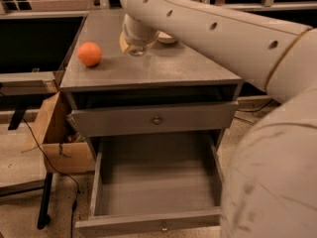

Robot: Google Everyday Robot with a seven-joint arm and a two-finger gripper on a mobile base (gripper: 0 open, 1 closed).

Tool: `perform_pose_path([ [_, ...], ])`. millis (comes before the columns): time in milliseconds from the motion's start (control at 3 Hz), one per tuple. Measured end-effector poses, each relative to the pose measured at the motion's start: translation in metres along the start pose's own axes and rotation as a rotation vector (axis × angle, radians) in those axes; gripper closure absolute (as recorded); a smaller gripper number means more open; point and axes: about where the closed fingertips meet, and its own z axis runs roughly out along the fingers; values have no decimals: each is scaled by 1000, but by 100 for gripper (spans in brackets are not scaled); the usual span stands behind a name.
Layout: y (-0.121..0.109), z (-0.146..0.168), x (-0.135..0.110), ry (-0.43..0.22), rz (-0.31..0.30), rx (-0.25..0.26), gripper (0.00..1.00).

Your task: Place 7up can into middle drawer

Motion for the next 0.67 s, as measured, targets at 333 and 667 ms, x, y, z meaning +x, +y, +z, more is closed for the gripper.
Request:
perform_pose_path([
  [333, -9, -53, 19, -57, -70, -24, 100],
  [667, -5, -78, 43, -136, -105, -121, 100],
])
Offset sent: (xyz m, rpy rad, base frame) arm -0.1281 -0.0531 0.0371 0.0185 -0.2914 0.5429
